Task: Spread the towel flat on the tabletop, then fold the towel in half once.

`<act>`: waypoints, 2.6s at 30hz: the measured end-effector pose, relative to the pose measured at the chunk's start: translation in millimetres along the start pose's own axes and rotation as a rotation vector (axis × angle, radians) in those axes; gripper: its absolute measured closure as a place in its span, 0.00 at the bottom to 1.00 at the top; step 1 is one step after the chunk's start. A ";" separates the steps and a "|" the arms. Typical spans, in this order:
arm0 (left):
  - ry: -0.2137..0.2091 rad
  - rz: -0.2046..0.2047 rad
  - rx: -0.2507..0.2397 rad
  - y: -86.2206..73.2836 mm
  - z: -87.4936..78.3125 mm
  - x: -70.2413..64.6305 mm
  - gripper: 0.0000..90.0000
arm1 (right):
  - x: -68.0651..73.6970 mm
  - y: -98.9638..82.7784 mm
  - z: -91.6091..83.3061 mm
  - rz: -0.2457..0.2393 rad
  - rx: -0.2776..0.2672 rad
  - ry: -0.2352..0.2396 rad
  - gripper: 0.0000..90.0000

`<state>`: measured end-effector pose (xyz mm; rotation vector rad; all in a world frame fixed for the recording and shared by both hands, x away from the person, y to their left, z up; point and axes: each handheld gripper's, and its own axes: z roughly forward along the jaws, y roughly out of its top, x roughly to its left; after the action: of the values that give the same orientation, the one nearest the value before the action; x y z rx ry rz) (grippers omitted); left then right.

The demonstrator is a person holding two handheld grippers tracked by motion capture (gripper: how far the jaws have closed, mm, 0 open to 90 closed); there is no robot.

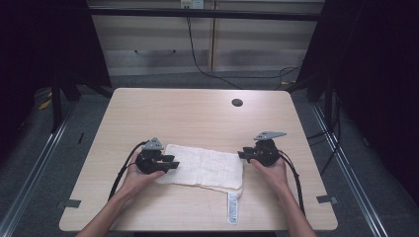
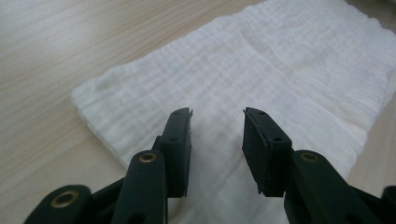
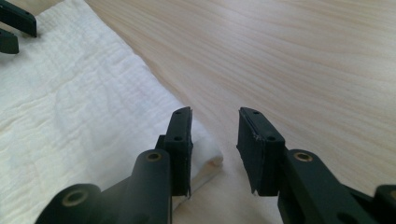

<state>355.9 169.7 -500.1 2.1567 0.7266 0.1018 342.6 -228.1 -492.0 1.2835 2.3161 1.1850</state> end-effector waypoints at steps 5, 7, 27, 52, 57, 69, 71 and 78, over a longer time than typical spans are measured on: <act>0.012 -0.010 0.006 -7.9 -3.0 2.8 0.71 | -4.4 5.6 7.3 0.013 0.012 0.017 0.75; 0.020 -0.010 0.008 -9.7 -4.9 1.0 0.71 | -5.4 6.8 11.0 0.017 0.022 0.037 0.71; 0.024 -0.004 -0.015 -20.5 -12.3 -3.3 0.68 | 2.2 0.0 22.4 -0.016 0.072 0.076 0.90; 0.095 -0.134 -0.100 -4.3 -25.7 48.4 0.63 | 1.0 5.3 29.8 0.024 0.003 0.088 0.97; 0.099 -0.128 -0.065 -7.9 -21.5 56.6 0.61 | 2.0 9.0 29.4 0.018 0.004 0.091 0.97; 0.121 -0.046 -0.010 -8.5 -12.3 50.6 0.68 | 3.1 8.1 31.5 0.024 -0.016 0.107 0.97; 0.118 -0.031 -0.008 -8.7 -12.1 49.3 0.77 | 3.3 6.9 31.8 0.027 -0.013 0.105 0.97; 0.102 -0.019 -0.001 -8.4 -11.7 45.8 0.94 | 2.6 7.5 29.7 0.031 -0.019 0.105 0.97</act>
<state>386.3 206.3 -506.7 2.1554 0.8047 0.2038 361.8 -207.9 -505.1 1.2847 2.3589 1.3119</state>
